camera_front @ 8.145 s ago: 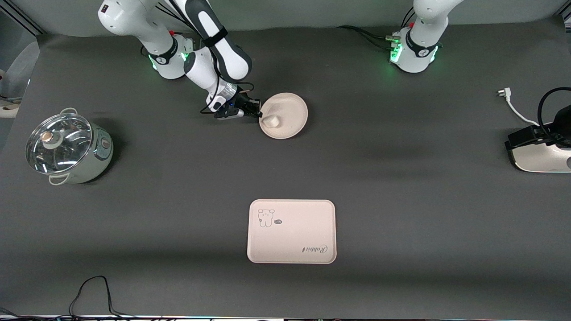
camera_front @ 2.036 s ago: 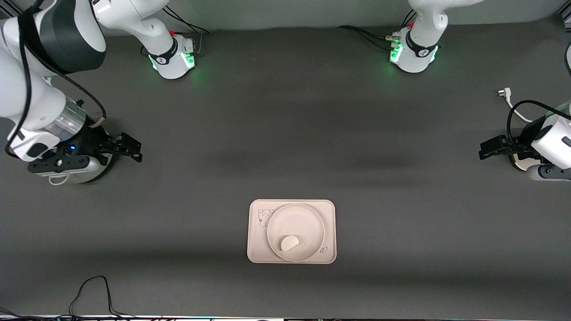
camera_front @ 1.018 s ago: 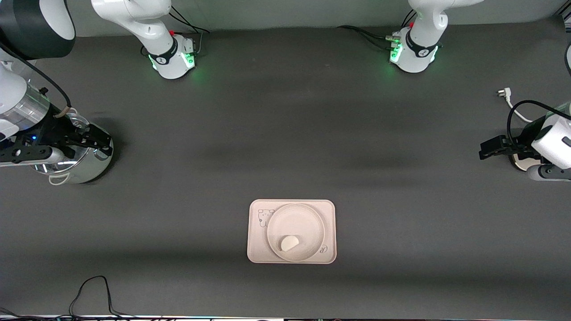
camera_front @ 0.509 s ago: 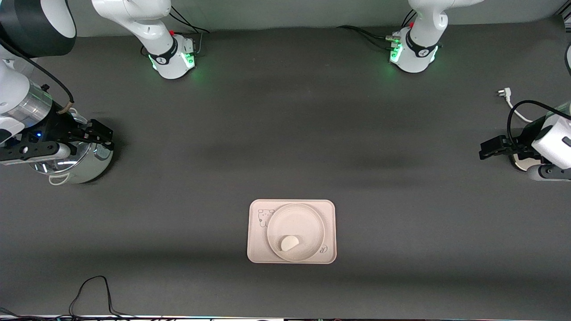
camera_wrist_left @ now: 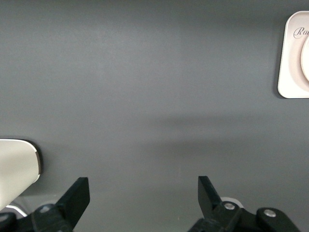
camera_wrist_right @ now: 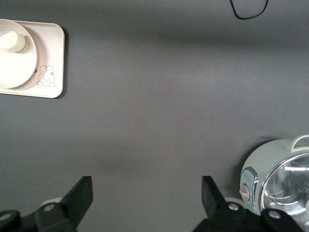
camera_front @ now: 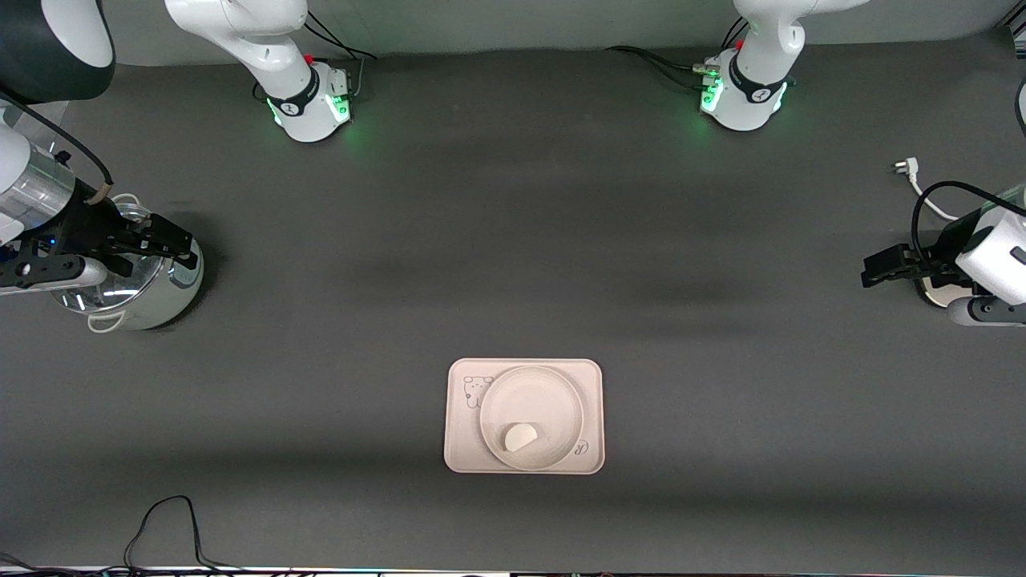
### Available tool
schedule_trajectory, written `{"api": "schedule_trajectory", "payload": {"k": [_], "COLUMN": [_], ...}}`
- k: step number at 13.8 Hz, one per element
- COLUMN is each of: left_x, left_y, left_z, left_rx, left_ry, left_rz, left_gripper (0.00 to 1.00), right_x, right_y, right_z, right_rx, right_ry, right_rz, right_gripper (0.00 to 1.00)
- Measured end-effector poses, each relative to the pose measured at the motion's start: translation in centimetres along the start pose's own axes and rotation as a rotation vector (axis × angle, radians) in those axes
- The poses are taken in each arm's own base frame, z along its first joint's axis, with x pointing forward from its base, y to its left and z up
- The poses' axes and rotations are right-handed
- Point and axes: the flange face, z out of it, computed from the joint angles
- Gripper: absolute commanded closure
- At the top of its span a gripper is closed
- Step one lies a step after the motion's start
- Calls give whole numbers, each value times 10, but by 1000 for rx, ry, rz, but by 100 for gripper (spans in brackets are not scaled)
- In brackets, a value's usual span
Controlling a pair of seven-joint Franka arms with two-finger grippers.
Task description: Place bun in plate and plate on tray
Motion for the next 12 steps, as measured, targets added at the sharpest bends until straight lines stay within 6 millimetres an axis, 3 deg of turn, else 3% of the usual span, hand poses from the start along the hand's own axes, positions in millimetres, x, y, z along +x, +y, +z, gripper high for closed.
{"api": "schedule_trajectory", "payload": {"k": [5, 8, 12], "left_x": [4, 4, 5], "left_y": [-4, 8, 8], "left_z": [9, 7, 0], "left_rx": [-6, -14, -14], "left_ry": [-14, -10, 7], "left_rz": [-8, -10, -11], "left_gripper": [0, 0, 0], "right_x": [-1, -1, 1], "right_y": [0, 0, 2], "right_z": [-1, 2, 8], "right_rx": [3, 3, 4], "right_ry": [0, -6, -17], "right_rz": [1, 1, 4], "right_gripper": [0, 0, 0]}}
